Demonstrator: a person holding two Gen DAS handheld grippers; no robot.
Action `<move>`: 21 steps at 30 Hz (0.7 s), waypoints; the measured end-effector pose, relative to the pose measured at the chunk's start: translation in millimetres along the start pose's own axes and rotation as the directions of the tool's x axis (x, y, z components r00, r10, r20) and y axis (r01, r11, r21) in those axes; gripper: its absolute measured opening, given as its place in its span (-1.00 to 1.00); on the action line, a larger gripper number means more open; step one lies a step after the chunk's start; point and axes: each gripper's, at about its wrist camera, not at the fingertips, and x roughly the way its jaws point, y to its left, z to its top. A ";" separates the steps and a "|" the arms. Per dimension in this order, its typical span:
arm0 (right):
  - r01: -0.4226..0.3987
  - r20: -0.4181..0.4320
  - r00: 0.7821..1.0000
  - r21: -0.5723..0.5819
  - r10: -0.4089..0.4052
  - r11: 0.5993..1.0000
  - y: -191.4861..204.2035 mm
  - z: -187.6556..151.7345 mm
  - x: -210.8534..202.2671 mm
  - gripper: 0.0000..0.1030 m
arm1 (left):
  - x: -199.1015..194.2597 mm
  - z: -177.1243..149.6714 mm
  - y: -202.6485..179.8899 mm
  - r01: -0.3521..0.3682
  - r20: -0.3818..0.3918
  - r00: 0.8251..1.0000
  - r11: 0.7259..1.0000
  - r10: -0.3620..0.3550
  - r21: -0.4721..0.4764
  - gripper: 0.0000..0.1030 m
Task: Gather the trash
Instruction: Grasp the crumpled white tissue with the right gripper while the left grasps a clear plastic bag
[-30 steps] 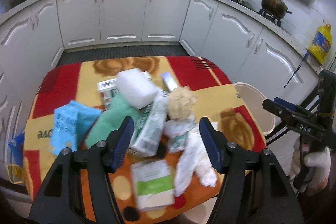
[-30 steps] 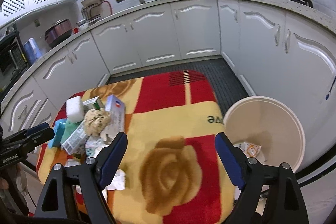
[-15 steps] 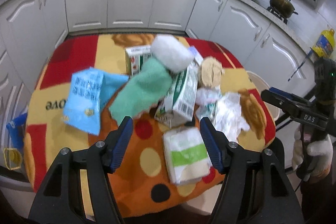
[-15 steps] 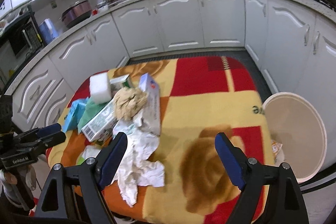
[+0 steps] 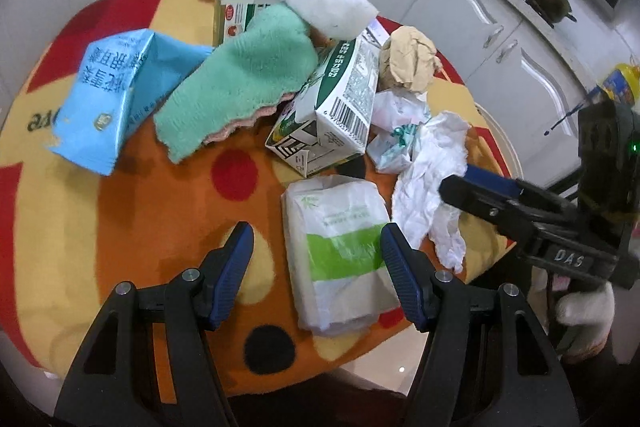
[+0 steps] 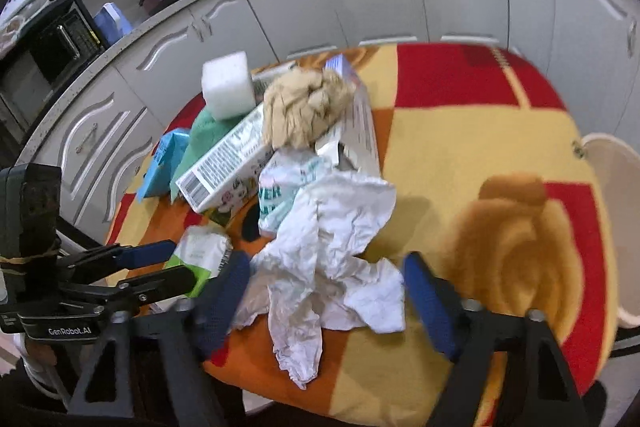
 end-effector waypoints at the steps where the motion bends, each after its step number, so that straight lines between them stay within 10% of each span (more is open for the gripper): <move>1: -0.015 -0.003 1.000 -0.002 0.015 1.000 -0.4 -0.8 3.0 0.08 | 1.4 0.1 -0.7 -0.002 0.002 1.000 1.000 0.002 -0.002 0.26; 6: -0.039 -0.001 0.999 -0.035 0.039 0.999 -1.0 -4.4 0.2 -0.52 | 7.3 -1.0 -9.0 -0.028 0.015 0.999 0.999 0.028 0.026 0.24; 8: -0.034 0.023 0.999 -0.041 0.035 0.999 -3.4 -5.3 -8.5 -0.74 | 8.2 -3.2 -13.3 -0.046 0.026 0.999 0.997 0.044 0.054 -0.19; 15: -0.040 0.053 0.998 0.015 0.039 0.999 -22.0 -0.3 -28.9 -0.77 | -0.7 -3.6 -12.9 -0.055 0.048 0.998 0.995 0.051 0.079 -0.61; 16: -0.045 0.046 0.998 0.022 0.044 0.999 -20.8 0.2 -26.9 -0.75 | -1.4 -3.5 -12.5 -0.053 0.048 0.998 0.996 0.049 0.078 -0.62; 19: -0.050 0.031 0.998 0.029 0.050 0.998 -11.2 -1.3 -17.4 0.30 | -1.8 -4.6 -10.5 -0.059 0.046 0.997 0.996 0.056 0.072 -0.62; 21: -0.063 0.012 0.998 -0.002 0.063 0.998 0.8 -3.2 -4.6 0.40 | -1.2 -6.3 -10.2 -0.062 0.046 0.997 0.996 0.059 0.064 -0.62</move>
